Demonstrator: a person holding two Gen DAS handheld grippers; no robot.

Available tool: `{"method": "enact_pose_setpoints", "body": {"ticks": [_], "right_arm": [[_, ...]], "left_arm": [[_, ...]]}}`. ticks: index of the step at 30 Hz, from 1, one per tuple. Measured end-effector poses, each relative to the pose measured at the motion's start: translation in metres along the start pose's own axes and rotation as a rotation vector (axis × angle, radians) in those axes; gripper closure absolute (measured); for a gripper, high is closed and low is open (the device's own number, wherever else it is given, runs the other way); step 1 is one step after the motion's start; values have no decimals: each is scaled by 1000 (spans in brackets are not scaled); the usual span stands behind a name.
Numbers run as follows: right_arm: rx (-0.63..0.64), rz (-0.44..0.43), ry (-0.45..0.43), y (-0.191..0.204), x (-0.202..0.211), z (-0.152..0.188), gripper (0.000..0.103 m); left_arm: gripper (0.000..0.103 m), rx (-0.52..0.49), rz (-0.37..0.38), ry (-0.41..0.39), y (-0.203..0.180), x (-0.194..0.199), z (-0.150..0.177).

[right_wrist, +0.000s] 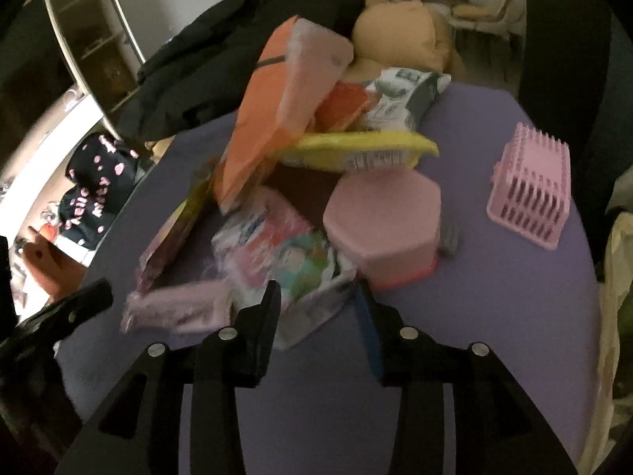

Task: Collect trash
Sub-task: 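Move both grippers back over the table toward the remaining wrappers, then grasp the pink candy wrapper with the left gripper while the right grasps the tissue pack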

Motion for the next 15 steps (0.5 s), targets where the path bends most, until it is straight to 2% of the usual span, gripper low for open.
{"method": "enact_pose_setpoints", "body": {"ticks": [3,4,15], "right_arm": [[57,32,13,-4,4,3,82],[60,30,14,-7,6,4,83],[63,136,14,-76,80,59,85]], "left_arm": [[50,-2,12,7,-2,0,2],[50,-3,16,9,-4,-1,3],[50,-63,30,30,-29,-7,9]]}}
Point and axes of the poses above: each gripper's, at about its wrist camera, not at the fingertips, and x roughly against the way its jaws point, y to its left, z to its underside, the point moved 7 cm from there along -x, roughly the way its jaws point, and after that the axes turned 5 degrees about -y, right-handed, at the moved point
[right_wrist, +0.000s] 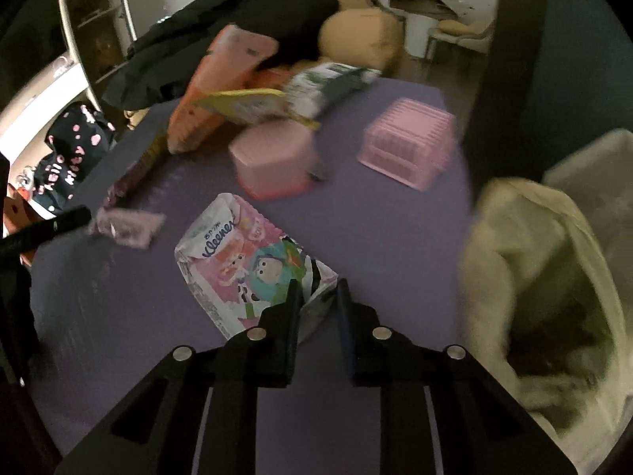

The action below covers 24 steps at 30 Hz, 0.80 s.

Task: Collect trash
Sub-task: 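Grasp the pink candy wrapper with the left gripper while the right grasps the tissue pack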

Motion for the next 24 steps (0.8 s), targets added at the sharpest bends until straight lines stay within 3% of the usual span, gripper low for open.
{"method": "enact_pose_setpoints", "body": {"ticks": [4,8,11,14,20,24], "right_arm": [[-34,-85,-1,-4,19,17,84],[-26,-126,-96,-4,38,11,57],[-18,-138,-131,-6,41,-3,56],[37,-154,-105,0,28,-14,55],[38,-180,-14,9,-5,-10,55],[53,-200,-11,24,2,5,54]], "left_arm": [[50,-24,25,14,-10,-4,2],[50,-58,94,58,-30,-6,11],[50,-94,163,106,-48,-6,21],[50,-127,193,122,-58,-2,25],[50,-113,107,69,-41,6,12],[50,-82,63,54,-27,3,5]]}}
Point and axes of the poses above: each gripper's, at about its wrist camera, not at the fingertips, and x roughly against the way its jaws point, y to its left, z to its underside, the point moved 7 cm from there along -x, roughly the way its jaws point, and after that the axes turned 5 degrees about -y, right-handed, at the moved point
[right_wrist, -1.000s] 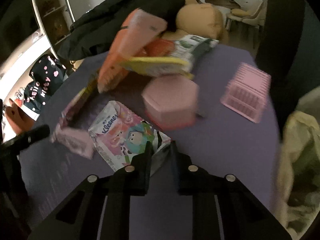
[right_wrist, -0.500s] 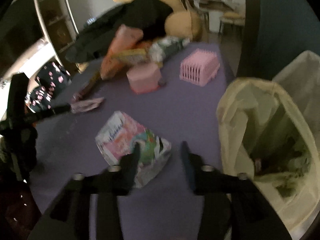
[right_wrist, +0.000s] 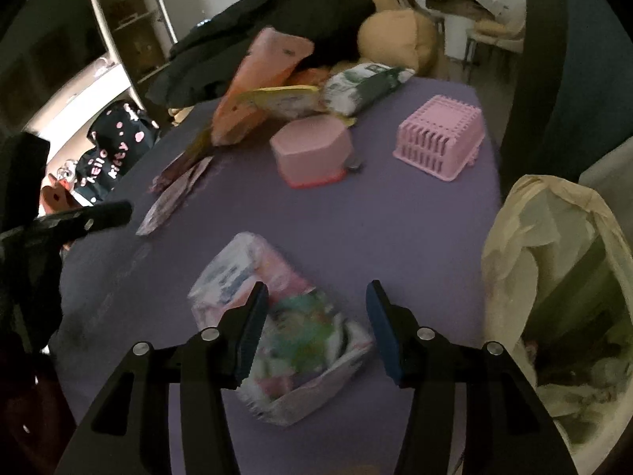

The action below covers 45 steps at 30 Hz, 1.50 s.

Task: Collect trash
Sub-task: 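Grasp the pink candy wrapper with the left gripper while the right grasps the tissue pack, then carry both wrappers to the trash bag and release them inside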

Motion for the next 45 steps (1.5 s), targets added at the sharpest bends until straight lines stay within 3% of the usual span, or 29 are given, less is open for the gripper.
{"method": "enact_pose_setpoints", "body": {"ticks": [4,7,9,13,15,18,22,23,24,27,29,37,42,45], "right_arm": [[57,11,34,21,4,12,53],[130,71,49,33,3,17,53],[149,86,52,37,2,19,46],[258,50,81,50,-3,15,41],[259,9,51,53,0,8,41],[279,-44,73,59,-7,2,41],[324,-23,104,61,-24,0,41],[338,-30,103,63,-26,-1,42],[343,-38,98,66,-25,-1,52],[351,-54,94,71,-20,1,88],[341,-49,81,69,-15,3,93],[168,26,-29,25,33,-10,96],[76,98,-88,-8,58,-15,96],[49,126,-107,-17,65,-13,96]], "left_arm": [[50,49,-34,-7,11,-4,-3],[50,62,-39,2,13,-6,-1],[50,62,-40,4,14,-6,0],[50,64,-39,-1,16,-3,1],[50,69,-42,-6,19,-2,0],[50,86,-47,-9,24,-1,0],[50,93,-45,-10,26,0,1],[50,92,-45,-10,25,1,1],[50,91,-45,-11,25,2,1],[50,88,-44,-14,23,2,1],[50,85,-42,-16,20,1,0],[53,125,-63,9,17,-17,-5],[75,110,-89,44,9,-31,-2],[82,71,-99,36,0,-30,-4]]}}
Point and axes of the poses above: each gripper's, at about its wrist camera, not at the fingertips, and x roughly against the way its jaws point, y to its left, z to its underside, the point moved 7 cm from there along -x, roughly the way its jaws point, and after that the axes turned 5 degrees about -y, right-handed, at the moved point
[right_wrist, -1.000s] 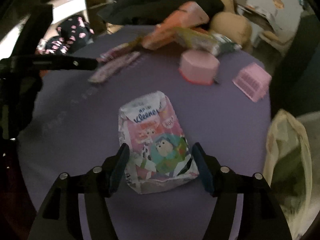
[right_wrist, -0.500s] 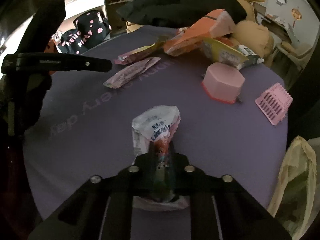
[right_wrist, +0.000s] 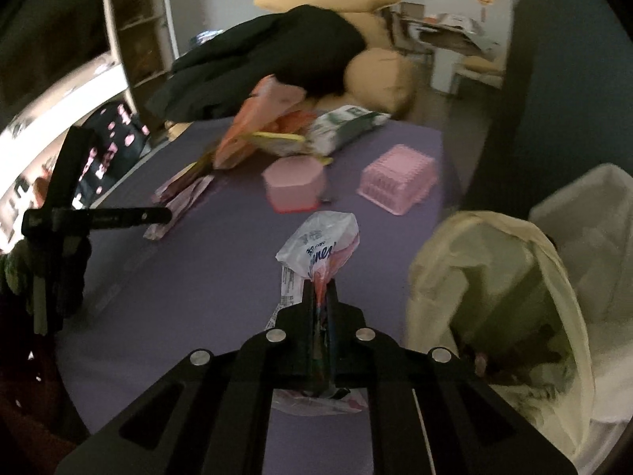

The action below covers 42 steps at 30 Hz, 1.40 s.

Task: Collect trash
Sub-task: 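Carry both wrappers to the trash bag and release them inside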

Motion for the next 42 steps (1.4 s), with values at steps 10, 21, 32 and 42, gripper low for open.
{"method": "enact_pose_setpoints", "body": {"ticks": [10,21,32,42], "right_arm": [[-51,46,-95,-27,24,-13,96],[-65,112,-227,-69,74,-37,96],[-117,243,-326,-144,135,-25,96],[-181,303,-293,-186,131,6,96]], "left_arm": [[83,-113,59,-120,-60,41,-21],[82,-229,160,-242,-169,70,-56],[82,-349,365,-192,-286,44,-39],[82,-391,394,3,-339,-27,4]]}}
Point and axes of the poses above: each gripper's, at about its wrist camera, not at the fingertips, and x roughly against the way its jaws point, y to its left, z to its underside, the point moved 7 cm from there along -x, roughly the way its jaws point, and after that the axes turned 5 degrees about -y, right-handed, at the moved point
